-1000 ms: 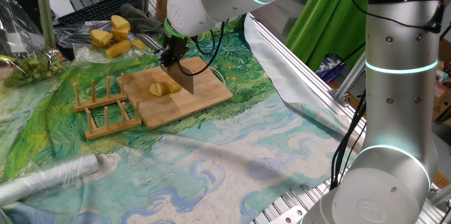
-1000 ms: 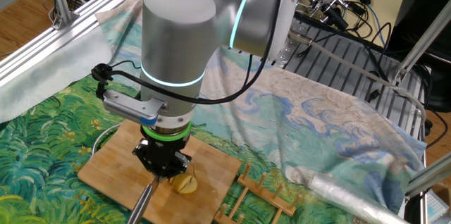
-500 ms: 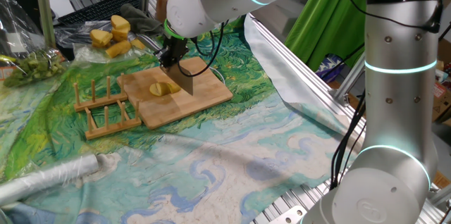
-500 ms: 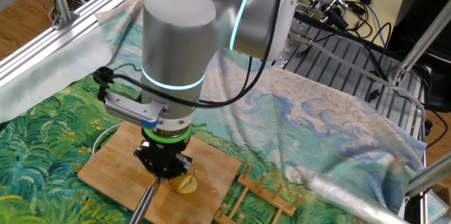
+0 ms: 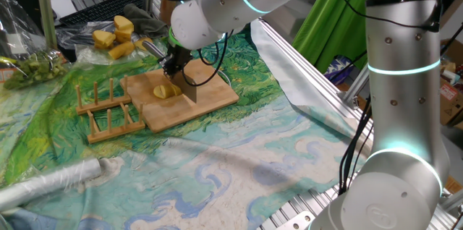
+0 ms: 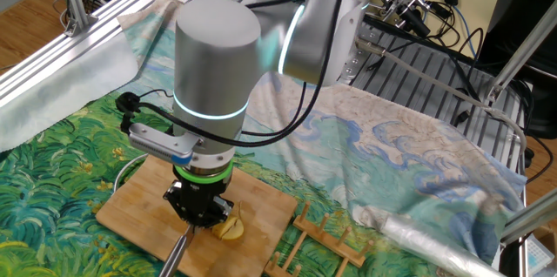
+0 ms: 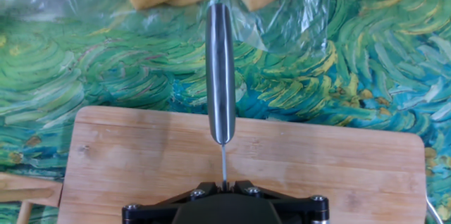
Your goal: Chop the potatoes
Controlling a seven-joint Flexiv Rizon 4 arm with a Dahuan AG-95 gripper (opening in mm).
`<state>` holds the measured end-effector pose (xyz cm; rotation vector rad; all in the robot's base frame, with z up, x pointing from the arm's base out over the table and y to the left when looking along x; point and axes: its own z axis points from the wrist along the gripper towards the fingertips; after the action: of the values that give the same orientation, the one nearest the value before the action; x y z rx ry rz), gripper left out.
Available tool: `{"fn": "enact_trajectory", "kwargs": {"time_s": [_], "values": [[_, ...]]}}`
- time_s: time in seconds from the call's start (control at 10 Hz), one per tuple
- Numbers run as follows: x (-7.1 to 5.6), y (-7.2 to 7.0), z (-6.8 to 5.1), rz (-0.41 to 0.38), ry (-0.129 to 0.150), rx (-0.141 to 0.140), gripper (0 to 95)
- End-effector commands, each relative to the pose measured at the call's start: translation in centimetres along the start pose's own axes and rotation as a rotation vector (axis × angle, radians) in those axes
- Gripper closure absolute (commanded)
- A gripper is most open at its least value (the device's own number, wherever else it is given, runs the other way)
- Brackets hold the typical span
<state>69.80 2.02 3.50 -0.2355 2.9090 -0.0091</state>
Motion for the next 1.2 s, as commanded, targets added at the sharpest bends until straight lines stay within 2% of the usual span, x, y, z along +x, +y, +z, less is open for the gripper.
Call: {"fn": "enact_trajectory", "kwargs": {"time_s": [0.1, 0.4, 1.2], "values": [[0.1, 0.0, 0.6, -0.012, 0.003, 0.002, 95.0], [-0.1, -0.1, -0.4, -0.007, 0.013, -0.014, 95.0], [-0.2, 0.1, -1.8, -0.007, 0.015, -0.013, 95.0]]}}
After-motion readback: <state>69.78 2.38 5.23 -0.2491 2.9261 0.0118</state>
